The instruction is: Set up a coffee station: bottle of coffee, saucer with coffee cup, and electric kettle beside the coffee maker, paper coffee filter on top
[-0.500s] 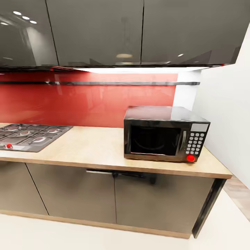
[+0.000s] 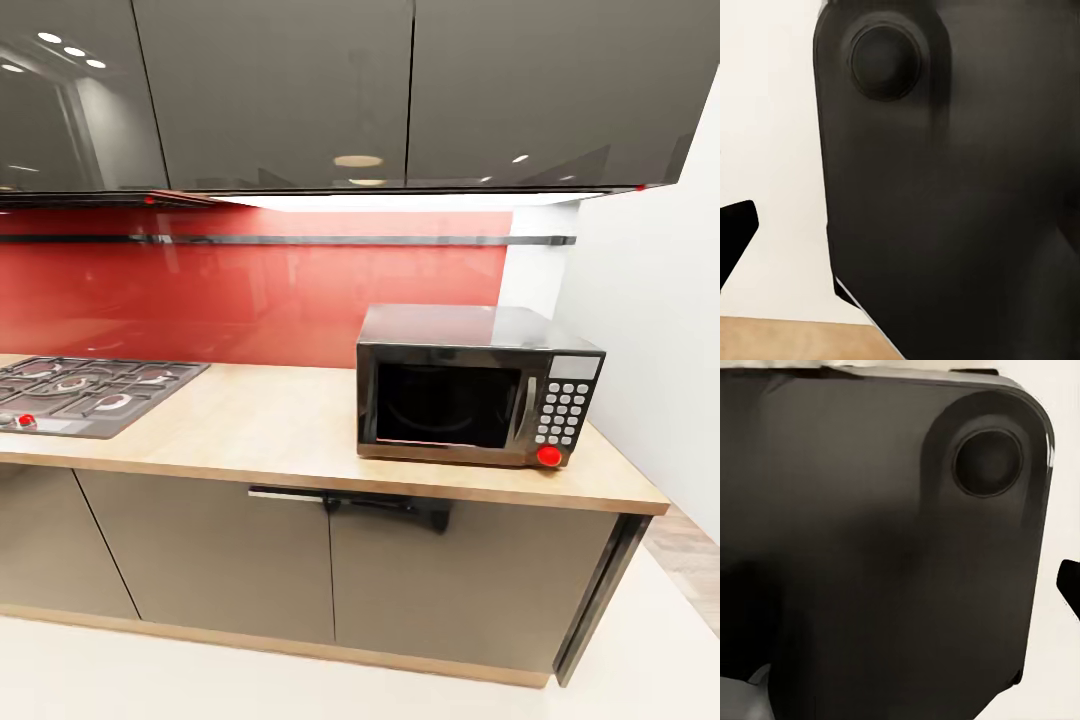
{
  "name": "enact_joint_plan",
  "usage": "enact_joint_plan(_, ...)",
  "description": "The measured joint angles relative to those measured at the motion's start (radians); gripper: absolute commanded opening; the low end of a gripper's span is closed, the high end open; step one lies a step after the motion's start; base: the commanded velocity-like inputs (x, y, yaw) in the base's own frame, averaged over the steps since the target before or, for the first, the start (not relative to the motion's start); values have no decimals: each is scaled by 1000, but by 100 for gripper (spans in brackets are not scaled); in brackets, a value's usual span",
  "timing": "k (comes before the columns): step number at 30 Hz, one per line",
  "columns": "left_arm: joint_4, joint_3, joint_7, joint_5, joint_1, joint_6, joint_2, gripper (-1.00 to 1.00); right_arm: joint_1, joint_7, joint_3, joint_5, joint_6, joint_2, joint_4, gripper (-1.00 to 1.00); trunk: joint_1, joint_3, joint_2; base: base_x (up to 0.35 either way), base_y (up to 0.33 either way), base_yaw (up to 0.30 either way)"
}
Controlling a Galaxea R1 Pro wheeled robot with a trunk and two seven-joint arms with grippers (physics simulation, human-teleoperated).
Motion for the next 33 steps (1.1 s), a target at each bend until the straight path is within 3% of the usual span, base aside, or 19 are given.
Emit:
enact_joint_plan(18, 1, 6, 1, 3, 0, -105, -3, 100, 0, -4, 4, 2, -17, -4, -29, 100, 0, -9, 0, 0, 0, 220)
enact_joint_plan(26, 2, 7, 4, 3, 0, -97, -1, 100, 0, -6, 5, 3, -17, -4, -29, 100, 0, -15, 0, 0, 0, 260)
enact_joint_plan(33, 2, 6, 6, 4, 0, -95, -1, 100, 0, -6, 6, 3, -18, -5, -29, 100, -27, 2, 49, 0, 0, 260)
